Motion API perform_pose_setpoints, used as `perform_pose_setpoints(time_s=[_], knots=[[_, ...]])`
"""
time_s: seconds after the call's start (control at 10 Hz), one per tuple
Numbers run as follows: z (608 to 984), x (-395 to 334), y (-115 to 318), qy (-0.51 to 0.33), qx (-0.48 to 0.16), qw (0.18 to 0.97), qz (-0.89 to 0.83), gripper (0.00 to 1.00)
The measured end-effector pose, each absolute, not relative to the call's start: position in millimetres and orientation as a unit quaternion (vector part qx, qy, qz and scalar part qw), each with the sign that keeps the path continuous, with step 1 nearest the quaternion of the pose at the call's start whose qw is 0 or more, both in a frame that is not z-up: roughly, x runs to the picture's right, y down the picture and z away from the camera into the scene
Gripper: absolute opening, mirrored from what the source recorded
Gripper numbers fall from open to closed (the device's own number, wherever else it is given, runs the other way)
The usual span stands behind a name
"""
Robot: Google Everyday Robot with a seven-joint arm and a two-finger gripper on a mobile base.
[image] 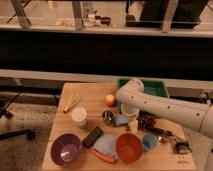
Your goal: Place sponge in paper cup
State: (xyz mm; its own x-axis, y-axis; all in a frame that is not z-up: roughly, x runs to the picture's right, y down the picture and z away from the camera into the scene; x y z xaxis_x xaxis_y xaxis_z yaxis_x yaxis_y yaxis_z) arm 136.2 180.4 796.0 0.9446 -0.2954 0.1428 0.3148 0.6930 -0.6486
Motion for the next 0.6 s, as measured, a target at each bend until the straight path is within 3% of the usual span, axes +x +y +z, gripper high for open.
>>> perform_pose_setpoints(time_s=[0.6], knots=[[806.8,136.4,171.2,-0.011,-0.344,0.921,-0.183,0.8]])
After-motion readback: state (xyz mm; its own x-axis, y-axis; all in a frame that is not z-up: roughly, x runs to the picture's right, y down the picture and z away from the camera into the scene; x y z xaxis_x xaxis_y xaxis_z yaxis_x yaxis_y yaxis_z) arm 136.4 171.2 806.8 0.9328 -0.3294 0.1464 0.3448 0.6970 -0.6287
